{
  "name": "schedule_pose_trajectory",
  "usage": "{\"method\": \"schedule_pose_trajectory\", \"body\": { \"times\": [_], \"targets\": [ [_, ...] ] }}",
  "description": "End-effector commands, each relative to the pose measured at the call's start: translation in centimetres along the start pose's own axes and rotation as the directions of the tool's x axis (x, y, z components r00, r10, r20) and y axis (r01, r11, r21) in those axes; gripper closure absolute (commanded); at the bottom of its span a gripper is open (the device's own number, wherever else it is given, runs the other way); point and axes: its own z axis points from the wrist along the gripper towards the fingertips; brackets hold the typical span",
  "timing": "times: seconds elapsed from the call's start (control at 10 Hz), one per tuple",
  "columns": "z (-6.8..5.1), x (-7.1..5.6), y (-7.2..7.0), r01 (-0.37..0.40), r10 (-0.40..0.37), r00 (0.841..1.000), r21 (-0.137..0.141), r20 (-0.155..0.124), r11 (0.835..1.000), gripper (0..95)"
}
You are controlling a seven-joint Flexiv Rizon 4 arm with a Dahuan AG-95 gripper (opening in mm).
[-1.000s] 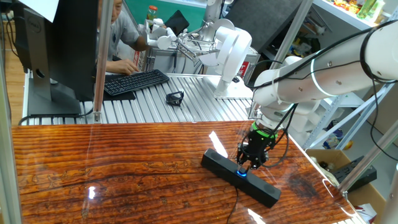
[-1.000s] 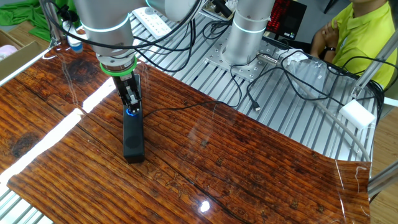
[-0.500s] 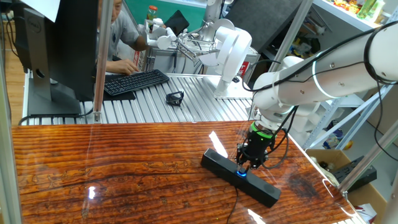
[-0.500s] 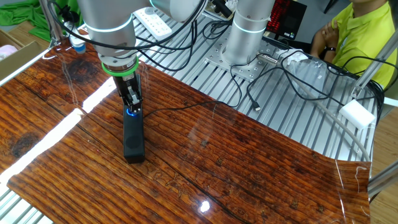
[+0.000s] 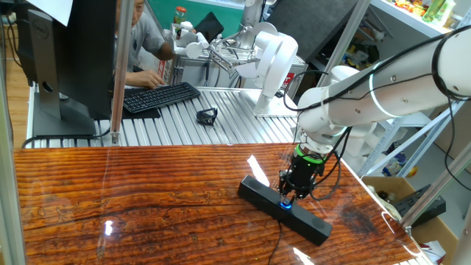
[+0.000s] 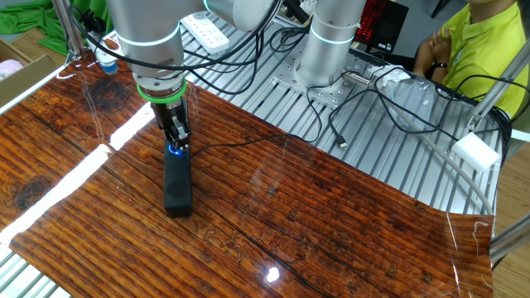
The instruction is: Turn the knob to decrease the volume of the speaker
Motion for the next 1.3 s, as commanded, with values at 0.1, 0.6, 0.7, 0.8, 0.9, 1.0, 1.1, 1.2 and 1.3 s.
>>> {"method": "schedule_pose_trajectory", "body": {
  "times": [0.1,0.6,0.7,0.8,0.9,1.0,1.1,1.2,1.3],
  "targets": [
    [0.01,-0.01,-0.03,0.007,-0.007,1.0,0.0,-0.001,1.0,95.0],
    [0.01,-0.01,-0.03,0.058,-0.058,0.998,0.005,0.002,0.998,95.0],
    [0.01,-0.01,-0.03,0.073,-0.073,0.997,0.007,0.003,0.997,95.0],
    [0.01,-0.01,-0.03,0.078,-0.078,0.997,0.005,0.002,0.997,95.0],
    [0.03,0.0,-0.03,0.093,-0.093,0.996,0.006,0.003,0.996,95.0],
    [0.06,0.0,-0.03,0.101,-0.101,0.995,0.007,0.004,0.995,95.0],
    [0.08,0.0,-0.03,0.109,-0.109,0.994,0.009,0.005,0.994,95.0],
    [0.09,0.0,-0.03,0.12,-0.12,0.993,0.011,0.006,0.993,95.0],
    [0.09,0.0,-0.03,0.123,-0.123,0.992,0.012,0.006,0.992,95.0]
  ]
}}
